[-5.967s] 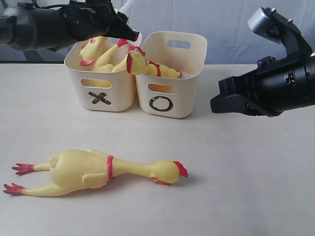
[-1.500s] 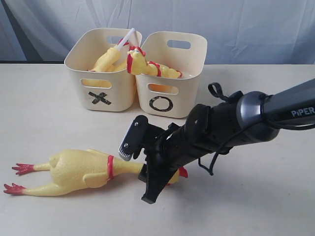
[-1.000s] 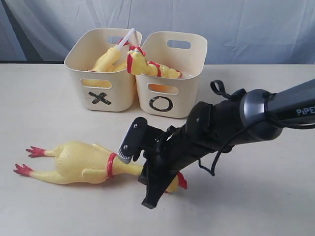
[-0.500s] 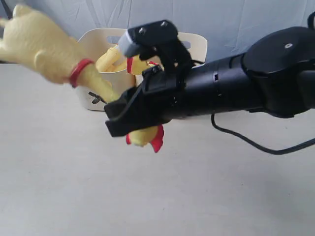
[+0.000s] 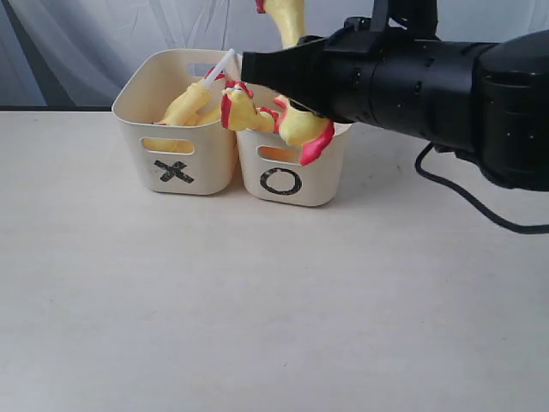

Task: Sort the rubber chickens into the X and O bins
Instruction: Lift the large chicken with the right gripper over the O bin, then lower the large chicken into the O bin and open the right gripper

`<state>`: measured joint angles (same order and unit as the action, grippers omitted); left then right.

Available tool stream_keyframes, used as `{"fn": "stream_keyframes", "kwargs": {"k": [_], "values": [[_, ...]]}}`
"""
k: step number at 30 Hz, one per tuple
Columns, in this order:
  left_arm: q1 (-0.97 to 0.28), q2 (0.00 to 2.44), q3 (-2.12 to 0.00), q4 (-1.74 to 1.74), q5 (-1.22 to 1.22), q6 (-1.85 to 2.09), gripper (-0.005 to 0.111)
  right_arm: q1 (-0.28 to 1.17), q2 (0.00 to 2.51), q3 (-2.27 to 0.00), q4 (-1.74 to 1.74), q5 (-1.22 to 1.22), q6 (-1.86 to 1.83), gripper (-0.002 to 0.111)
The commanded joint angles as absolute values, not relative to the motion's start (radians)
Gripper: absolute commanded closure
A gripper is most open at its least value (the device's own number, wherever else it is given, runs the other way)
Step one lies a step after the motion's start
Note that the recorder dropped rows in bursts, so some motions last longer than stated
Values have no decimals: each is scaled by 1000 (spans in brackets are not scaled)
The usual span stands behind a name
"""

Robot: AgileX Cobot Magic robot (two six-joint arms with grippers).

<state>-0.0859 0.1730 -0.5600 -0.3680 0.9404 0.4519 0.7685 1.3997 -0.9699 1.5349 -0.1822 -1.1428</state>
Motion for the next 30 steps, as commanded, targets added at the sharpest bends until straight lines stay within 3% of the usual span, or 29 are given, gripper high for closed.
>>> {"fn": "stream_keyframes", "kwargs": {"k": [1, 11, 30], "values": [[-93, 168, -559, -376, 940, 445, 105, 683, 1402, -972, 1637, -172, -1148, 109], [-93, 168, -559, -376, 940, 445, 105, 492, 1519, -972, 1744, 151, -1141, 109], [-103, 168, -559, -376, 940, 445, 105, 489, 1649, -972, 1744, 229, -940, 109]]}}
